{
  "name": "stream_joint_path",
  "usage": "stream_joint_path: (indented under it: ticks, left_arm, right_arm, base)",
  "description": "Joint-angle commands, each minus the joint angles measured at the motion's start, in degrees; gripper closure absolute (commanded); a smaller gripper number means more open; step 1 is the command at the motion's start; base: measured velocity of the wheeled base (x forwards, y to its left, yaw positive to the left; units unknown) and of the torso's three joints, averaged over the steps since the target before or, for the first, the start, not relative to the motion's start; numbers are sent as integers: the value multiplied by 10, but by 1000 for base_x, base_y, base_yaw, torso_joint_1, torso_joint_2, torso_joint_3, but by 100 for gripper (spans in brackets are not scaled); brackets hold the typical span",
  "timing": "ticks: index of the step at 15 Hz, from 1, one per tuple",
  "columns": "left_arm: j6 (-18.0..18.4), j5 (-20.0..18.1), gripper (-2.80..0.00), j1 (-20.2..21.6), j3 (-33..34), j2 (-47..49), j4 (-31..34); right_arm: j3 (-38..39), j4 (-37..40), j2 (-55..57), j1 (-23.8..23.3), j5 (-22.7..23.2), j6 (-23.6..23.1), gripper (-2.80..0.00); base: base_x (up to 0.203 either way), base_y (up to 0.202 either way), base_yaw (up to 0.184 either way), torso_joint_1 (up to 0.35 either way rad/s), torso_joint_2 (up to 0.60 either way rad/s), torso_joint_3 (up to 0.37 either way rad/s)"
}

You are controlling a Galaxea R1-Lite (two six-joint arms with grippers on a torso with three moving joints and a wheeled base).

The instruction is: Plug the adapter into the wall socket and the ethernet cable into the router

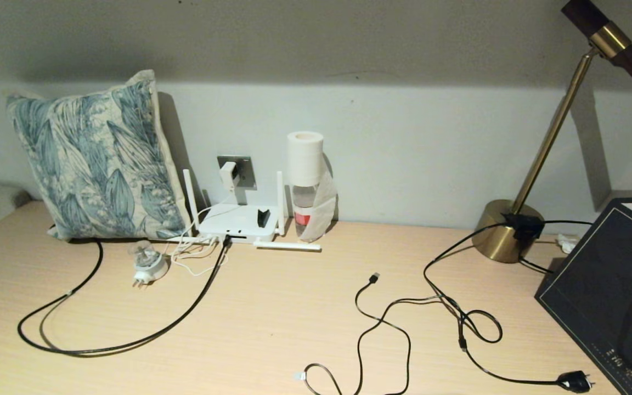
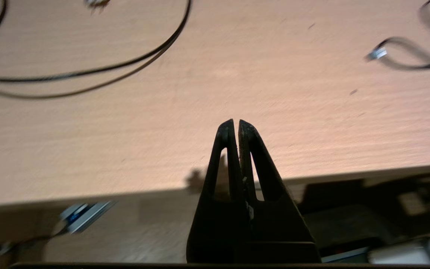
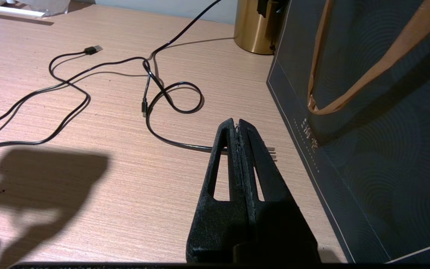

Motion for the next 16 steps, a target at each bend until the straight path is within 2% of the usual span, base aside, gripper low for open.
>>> stream_joint_path:
  ticks: [1,5,6,7,8,14,16]
  left_arm:
    - [12,-2,0,28,4,-37,7]
    - [11,-14,0,34,7,-186,-1]
    - [-14,-8,0,36,9,-188,-6]
    - [-56,6,0,37,11,-184,-9]
    - [-76,14,0,37,11,-182,-13]
    - [-75,15,0,37,12,-182,-16]
    - [-75,15,0,37,18,-182,-35]
  right_arm:
    - [0,0,1,0,0,2,0]
    - [0,0,0,0,0,6,0]
    - [0,0,0,1,0,7,0]
    - [0,0,1,0,0,9,0]
    - [0,0,0,0,-1,9,0]
    - [0,0,1,0,-6,18,0]
    - [0,0,0,0,-6,22,0]
  base:
    - [0,0,0,0,0,0]
    - [0,0,0,0,0,0]
    - [0,0,0,0,0,0]
    - [0,0,0,0,0,0]
    - [0,0,0,0,0,0]
    - [0,0,0,0,0,0]
    - [0,0,0,0,0,0]
